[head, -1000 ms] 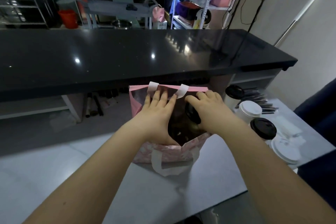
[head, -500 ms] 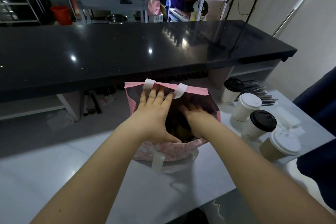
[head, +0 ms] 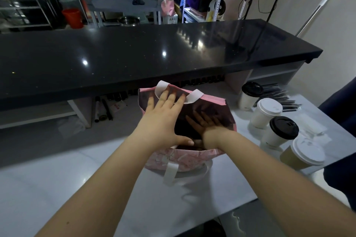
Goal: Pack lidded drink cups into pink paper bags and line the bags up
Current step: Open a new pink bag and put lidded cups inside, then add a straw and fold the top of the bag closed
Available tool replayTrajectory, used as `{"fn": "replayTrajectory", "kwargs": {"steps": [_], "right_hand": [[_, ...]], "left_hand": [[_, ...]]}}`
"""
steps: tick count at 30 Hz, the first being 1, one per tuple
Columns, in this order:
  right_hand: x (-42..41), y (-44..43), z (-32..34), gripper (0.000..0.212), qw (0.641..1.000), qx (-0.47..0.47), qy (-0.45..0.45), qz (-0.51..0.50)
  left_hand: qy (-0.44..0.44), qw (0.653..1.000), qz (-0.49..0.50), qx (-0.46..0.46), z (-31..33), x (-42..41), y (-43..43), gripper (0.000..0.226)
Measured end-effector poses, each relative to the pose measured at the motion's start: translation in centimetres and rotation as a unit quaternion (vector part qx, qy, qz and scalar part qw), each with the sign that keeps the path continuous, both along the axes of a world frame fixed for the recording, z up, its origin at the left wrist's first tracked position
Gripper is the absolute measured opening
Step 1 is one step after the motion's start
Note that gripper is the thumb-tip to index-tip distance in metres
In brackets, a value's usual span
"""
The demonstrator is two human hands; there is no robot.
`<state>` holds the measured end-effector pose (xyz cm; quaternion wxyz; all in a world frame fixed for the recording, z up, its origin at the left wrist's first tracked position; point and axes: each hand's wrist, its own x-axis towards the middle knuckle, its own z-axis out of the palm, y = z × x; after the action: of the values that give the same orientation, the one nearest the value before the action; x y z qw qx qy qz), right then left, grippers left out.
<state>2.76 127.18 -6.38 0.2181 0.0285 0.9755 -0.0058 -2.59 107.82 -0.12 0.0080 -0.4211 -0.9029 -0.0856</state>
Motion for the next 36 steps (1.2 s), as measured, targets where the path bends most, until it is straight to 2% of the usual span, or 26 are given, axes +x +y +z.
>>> {"fn": "replayTrajectory", "kwargs": {"steps": [4, 8, 13, 18, 23, 27, 31, 36], "right_hand": [[-1.5, 0.3, 4.2, 0.088, 0.999, -0.046, -0.014, 0.026], [-1.6, 1.0, 8.8, 0.062, 0.992, -0.118, 0.038, -0.010], [2.3, 2.9, 12.1, 0.033, 0.970, -0.131, 0.206, -0.018], [9.7, 8.1, 13.2, 0.030, 0.926, -0.168, 0.337, -0.017], [20.4, 17.0, 10.6, 0.028, 0.925, -0.149, 0.342, -0.068], [27.9, 22.8, 6.1, 0.030, 0.921, -0.168, 0.325, -0.138], [33.9, 28.0, 2.0, 0.032, 0.924, -0.183, 0.283, -0.183], [38.1, 32.7, -1.2, 0.033, 0.880, -0.240, 0.302, -0.278]], "left_hand": [[0.035, 0.998, 0.002, 0.051, 1.5, 0.8, 0.1, 0.097], [0.074, 0.994, 0.029, 0.072, 3.2, 2.0, 0.7, 0.069], [0.117, 0.986, 0.099, 0.068, 4.4, 4.6, 3.1, 0.051], [0.130, 0.981, 0.099, 0.106, 5.0, 9.1, 9.8, 0.045], [0.128, 0.985, 0.051, 0.103, 2.5, 16.8, 20.5, 0.041], [0.074, 0.993, 0.038, 0.084, -1.7, 23.6, 28.8, 0.037], [0.007, 0.996, 0.033, 0.086, -5.1, 28.7, 33.6, 0.034], [-0.056, 0.990, 0.033, 0.125, -7.4, 31.3, 36.4, 0.040]]}}
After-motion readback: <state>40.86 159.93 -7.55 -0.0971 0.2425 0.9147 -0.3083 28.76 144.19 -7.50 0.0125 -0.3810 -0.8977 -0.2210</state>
